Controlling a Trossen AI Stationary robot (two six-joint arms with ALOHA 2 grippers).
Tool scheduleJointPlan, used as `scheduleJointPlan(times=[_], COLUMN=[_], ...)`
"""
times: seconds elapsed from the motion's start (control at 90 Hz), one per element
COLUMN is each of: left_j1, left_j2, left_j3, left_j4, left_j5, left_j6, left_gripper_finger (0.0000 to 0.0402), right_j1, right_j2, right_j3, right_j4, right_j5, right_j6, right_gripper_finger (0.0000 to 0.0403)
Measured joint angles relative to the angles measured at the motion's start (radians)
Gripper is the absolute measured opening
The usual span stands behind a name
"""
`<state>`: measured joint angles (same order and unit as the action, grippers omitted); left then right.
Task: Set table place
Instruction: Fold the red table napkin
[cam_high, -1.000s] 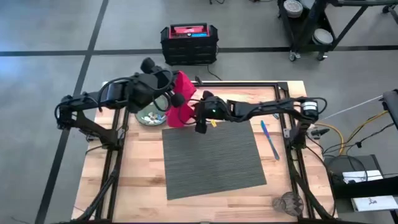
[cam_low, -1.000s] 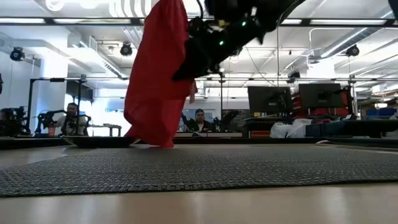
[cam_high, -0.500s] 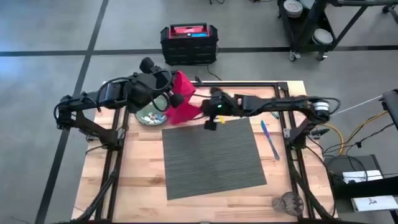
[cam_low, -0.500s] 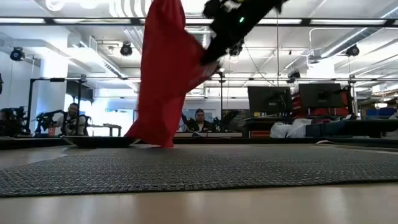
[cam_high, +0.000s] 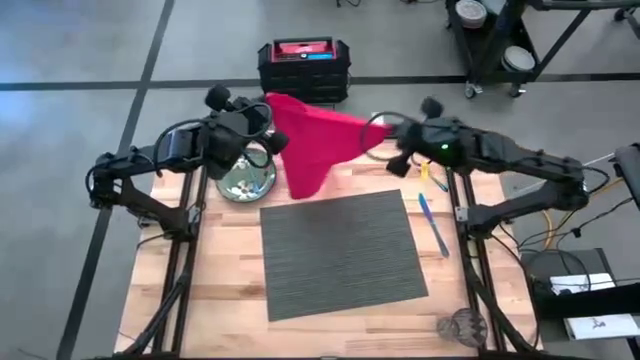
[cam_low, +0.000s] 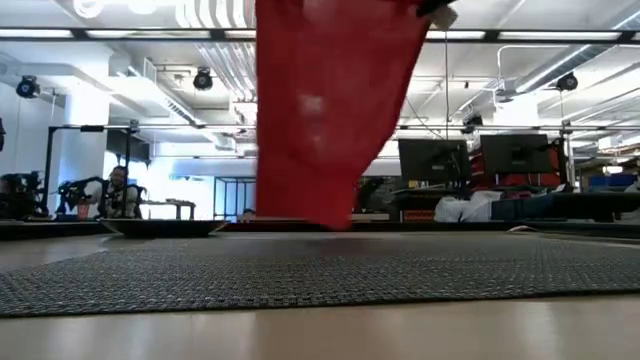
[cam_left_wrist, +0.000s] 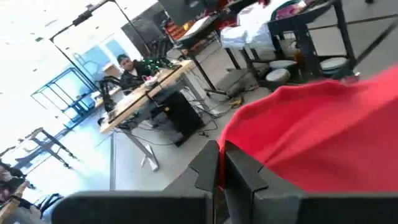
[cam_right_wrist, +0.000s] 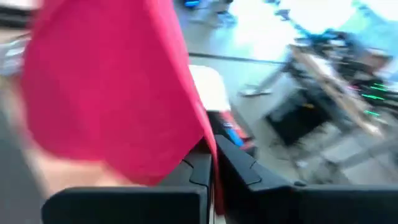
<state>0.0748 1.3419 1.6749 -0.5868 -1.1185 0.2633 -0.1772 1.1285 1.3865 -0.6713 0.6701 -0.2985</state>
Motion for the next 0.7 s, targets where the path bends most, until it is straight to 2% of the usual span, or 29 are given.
scheduleJointPlan(times=[0.122, 0.289, 0.389, 0.556, 0.7], left_j1=[0.021, 0.044, 0.042, -0.008, -0.129], left_j2=[0.001, -0.001, -0.002, -0.012, -0.015], left_j3=[0.000, 0.000, 0.000, 0.000, 0.000], left_j4=[0.021, 0.107, 0.131, -0.022, -0.223], left_j5=[0.034, 0.261, 0.280, 0.296, 0.318], left_j6=[0.056, 0.245, 0.285, 0.213, 0.006], left_gripper_finger=[0.0000, 0.0000, 0.0000, 0.0000, 0.0000], right_j1=[-0.005, -0.033, -0.032, 0.055, 0.229], right_j2=[-0.023, -0.056, -0.065, -0.120, -0.164], right_j3=[-0.003, 0.000, 0.014, 0.017, 0.006], right_j4=[0.059, 0.155, 0.130, -0.077, -0.275], right_j5=[0.071, 0.101, 0.098, 0.076, -0.017], right_j6=[-0.078, -0.205, -0.220, -0.120, 0.059], right_gripper_finger=[0.0000, 0.0000, 0.0000, 0.0000, 0.0000])
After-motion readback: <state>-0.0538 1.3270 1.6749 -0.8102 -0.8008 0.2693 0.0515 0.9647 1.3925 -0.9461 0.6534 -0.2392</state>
